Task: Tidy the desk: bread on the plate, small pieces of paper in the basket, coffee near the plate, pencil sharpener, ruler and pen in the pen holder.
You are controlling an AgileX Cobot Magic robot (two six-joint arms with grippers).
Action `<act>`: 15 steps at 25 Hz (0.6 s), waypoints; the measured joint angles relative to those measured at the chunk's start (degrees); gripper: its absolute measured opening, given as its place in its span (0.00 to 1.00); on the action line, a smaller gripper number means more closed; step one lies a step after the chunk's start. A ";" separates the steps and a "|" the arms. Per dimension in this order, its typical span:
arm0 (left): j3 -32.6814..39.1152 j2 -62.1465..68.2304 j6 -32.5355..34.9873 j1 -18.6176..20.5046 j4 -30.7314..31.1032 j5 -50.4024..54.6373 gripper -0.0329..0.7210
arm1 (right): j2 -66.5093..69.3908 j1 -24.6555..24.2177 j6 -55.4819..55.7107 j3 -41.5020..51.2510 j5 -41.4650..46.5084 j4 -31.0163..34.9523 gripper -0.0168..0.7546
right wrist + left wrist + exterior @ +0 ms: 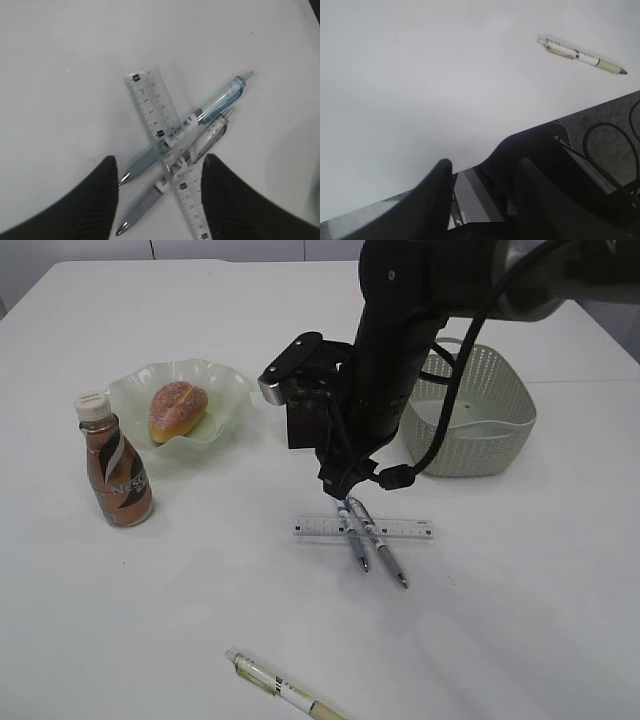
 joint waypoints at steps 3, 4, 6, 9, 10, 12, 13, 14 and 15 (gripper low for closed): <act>0.00 0.00 0.00 0.00 0.12 0.00 0.45 | 0.88 0.14 -2.66 0.00 -1.31 -0.50 0.65; 0.00 0.00 0.00 0.00 0.12 0.00 0.45 | 0.92 0.14 -4.46 0.00 -1.45 -0.50 0.67; 0.00 0.00 0.00 0.00 0.23 0.00 0.45 | 1.02 0.14 -8.22 0.00 -1.58 0.61 0.70; 0.00 0.00 0.00 0.00 0.23 0.00 0.45 | 1.02 0.14 -10.40 0.00 -1.68 2.96 0.71; 0.00 0.00 0.00 0.00 0.44 0.00 0.45 | 1.02 0.14 -10.70 0.00 -1.68 3.48 0.71; 0.00 0.00 0.00 0.00 1.00 0.00 0.45 | 1.02 0.22 -11.77 0.00 -1.68 4.11 0.71; 0.00 0.00 0.00 0.00 1.47 0.00 0.45 | 1.02 0.22 -14.16 0.00 -1.68 4.14 0.71; 0.00 0.00 0.00 0.00 1.82 0.00 0.45 | 1.02 0.22 -17.36 0.00 -1.68 4.14 0.71; 0.00 0.00 0.00 0.00 2.00 0.00 0.45 | 1.02 0.22 -21.88 0.00 -1.25 4.03 0.71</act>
